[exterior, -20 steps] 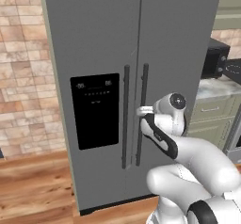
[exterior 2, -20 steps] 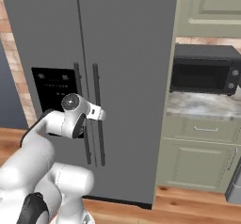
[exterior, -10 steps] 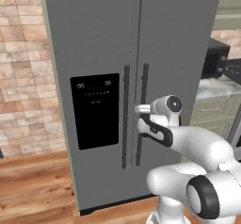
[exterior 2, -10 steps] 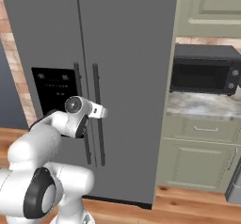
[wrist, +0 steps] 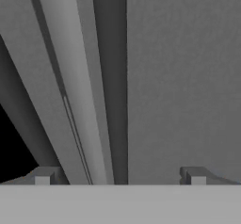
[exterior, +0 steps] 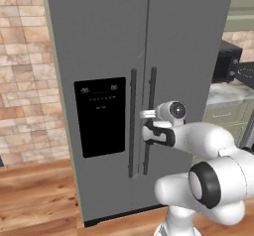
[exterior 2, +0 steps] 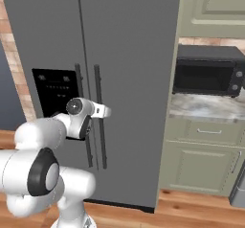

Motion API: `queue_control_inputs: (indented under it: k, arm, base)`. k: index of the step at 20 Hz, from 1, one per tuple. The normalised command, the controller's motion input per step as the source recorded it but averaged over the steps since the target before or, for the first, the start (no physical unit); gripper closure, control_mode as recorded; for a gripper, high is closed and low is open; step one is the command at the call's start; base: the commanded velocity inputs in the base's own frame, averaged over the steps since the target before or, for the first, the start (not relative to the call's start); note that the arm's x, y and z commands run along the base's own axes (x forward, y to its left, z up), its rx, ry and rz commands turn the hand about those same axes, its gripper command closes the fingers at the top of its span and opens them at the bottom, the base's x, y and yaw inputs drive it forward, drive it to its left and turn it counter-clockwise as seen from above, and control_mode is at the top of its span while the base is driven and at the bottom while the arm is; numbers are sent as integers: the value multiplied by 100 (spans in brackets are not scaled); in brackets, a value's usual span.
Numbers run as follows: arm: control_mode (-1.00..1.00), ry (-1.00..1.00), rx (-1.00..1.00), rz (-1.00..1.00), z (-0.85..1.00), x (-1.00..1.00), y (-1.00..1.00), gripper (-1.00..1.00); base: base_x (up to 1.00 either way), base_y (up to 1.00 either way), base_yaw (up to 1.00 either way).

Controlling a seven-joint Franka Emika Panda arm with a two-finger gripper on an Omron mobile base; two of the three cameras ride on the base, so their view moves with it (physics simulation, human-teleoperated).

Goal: Retrieve the sausage and cheese from the fridge and place them on the cutting board on the counter.

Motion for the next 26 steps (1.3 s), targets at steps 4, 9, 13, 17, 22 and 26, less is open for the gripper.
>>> queue_control_inputs:
  k: [4, 9, 13, 17, 22, 26]
  arm:
    - [-100, 0, -4, 0, -5, 30, 0, -100]
    - [-100, 0, 0, 0, -9, 29, 0, -100]
    - [-100, 0, 0, 0, -8, 29, 0, -100]
    - [-100, 0, 0, 0, -8, 27, 0, -100]
    - [-100, 0, 0, 0, -2, 24, 0, -100]
    - [-100, 0, 1, 1, 0, 21, 0, -100]
  base:
    - [0, 0, 0]
    - [0, 0, 0]
    - [0, 0, 0]
    - [0, 0, 0]
    - [0, 0, 0]
    - [0, 0, 0]
